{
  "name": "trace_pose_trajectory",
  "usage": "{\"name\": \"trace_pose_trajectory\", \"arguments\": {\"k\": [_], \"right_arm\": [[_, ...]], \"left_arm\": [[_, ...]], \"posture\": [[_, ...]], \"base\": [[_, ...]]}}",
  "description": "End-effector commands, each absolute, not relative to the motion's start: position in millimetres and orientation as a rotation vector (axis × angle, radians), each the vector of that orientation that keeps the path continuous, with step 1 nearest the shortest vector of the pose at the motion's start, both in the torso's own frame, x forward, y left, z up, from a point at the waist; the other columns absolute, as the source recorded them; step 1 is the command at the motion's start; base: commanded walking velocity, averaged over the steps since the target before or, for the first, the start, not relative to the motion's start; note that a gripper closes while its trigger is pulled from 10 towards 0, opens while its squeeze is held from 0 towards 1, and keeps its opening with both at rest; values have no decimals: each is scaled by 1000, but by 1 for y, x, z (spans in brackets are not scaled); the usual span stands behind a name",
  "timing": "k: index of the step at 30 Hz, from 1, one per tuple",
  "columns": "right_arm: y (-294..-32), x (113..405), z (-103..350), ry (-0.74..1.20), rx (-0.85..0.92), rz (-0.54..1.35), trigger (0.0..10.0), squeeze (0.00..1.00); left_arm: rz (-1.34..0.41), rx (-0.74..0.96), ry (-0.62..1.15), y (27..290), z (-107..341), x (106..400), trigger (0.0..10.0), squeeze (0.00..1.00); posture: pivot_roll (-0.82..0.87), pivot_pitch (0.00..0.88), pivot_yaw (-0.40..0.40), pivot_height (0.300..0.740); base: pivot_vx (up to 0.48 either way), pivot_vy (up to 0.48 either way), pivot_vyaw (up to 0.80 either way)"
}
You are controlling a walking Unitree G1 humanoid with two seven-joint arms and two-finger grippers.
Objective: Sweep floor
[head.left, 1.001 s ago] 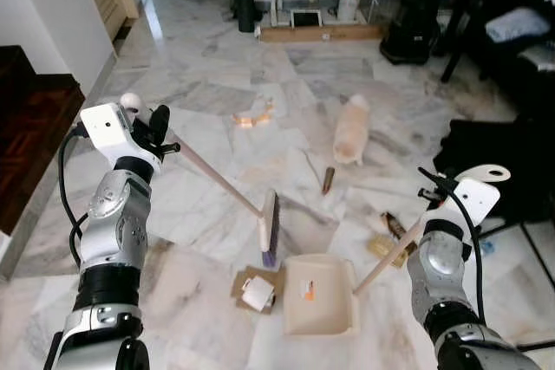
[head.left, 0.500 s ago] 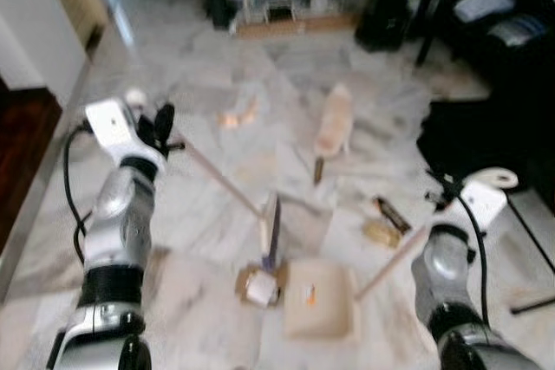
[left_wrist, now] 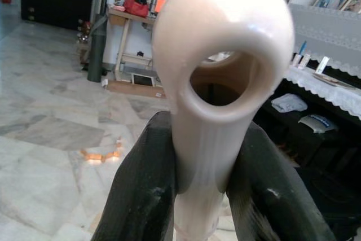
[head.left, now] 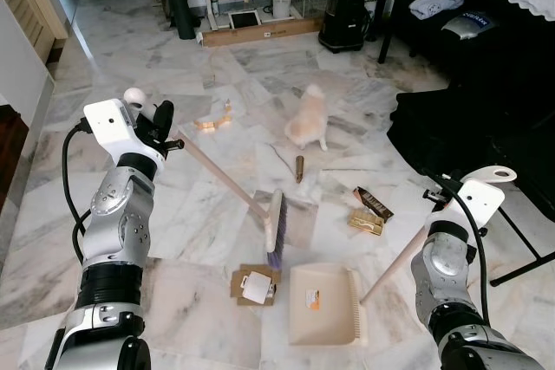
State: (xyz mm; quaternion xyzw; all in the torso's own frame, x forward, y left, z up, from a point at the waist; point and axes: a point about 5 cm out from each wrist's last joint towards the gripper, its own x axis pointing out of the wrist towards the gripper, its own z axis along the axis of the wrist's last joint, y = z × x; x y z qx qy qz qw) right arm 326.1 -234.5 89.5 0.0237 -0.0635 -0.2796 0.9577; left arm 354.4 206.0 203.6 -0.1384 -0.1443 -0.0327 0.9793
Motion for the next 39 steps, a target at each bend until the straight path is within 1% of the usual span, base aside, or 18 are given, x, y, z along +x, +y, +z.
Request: {"name": "trace_pose_trajectory", "arguments": {"k": [1,3,8,29,39], "right_arm": [[-235,330,99,-174,52,-567,10000,0],[-235,330,100,-174,51,-566,10000,0],[-235,330,100,-175,48,-563,10000,0],[-235,330,100,-175,50,-561,10000,0],[-235,330,99,-172,51,-558,10000,0]], "left_arm": [[-69,-273,-352,208,217,353,10000,0],[-65,-267,-348,208,215,353,10000,0],[-60,-261,-339,208,212,352,10000,0],[-67,-253,-340,206,212,352,10000,0],[-68,-246,-343,207,212,352,10000,0]], "posture": [[111,44,30,740],[111,44,30,740],[107,46,29,740],[107,46,28,740],[109,49,28,740]], "base": [[0,0,0],[0,0,0],[274,0,0],[357,0,0],[0,0,0]]}}
